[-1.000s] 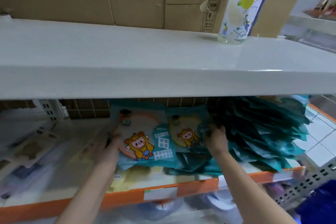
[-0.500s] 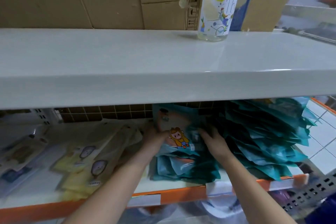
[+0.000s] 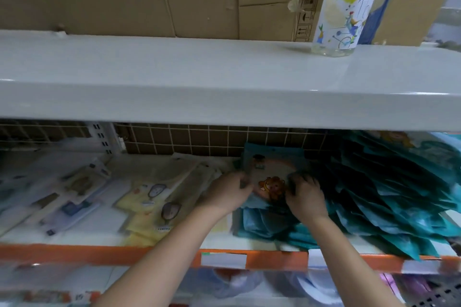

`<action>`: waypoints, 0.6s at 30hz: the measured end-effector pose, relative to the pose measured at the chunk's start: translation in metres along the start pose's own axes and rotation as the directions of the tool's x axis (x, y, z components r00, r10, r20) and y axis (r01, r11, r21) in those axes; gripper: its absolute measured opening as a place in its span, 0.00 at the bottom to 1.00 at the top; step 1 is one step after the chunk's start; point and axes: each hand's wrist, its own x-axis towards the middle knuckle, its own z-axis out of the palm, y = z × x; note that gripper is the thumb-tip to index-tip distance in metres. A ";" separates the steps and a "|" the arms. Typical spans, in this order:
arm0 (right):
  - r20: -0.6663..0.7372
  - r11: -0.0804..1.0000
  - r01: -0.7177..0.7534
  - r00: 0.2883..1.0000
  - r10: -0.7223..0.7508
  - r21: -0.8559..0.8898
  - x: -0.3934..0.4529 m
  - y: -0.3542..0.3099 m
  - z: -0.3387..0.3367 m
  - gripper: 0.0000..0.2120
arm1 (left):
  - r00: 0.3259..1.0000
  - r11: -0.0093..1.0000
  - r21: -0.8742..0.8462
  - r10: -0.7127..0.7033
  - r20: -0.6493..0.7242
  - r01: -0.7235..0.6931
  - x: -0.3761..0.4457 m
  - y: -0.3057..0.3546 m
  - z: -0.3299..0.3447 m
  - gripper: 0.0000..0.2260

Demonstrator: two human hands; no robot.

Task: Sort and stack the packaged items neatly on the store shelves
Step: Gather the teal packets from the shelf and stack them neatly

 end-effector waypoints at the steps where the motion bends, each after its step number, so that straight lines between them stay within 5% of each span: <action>1: -0.024 0.997 0.013 1.000 -0.011 0.081 -0.003 -0.011 -0.002 0.17 | 0.999 1.000 -0.007 0.019 -0.028 -0.019 -0.005 -0.004 -0.011 0.10; 10: 0.052 0.806 0.033 0.996 -0.079 0.591 -0.057 -0.142 0.005 0.05 | 0.888 0.997 -0.051 -0.068 -0.454 0.050 -0.102 -0.106 -0.128 0.04; 18: 0.180 0.663 -0.035 0.972 -0.152 0.748 -0.130 -0.286 0.057 0.07 | 0.791 0.972 -0.180 -0.228 -0.568 0.150 -0.230 -0.246 -0.222 0.06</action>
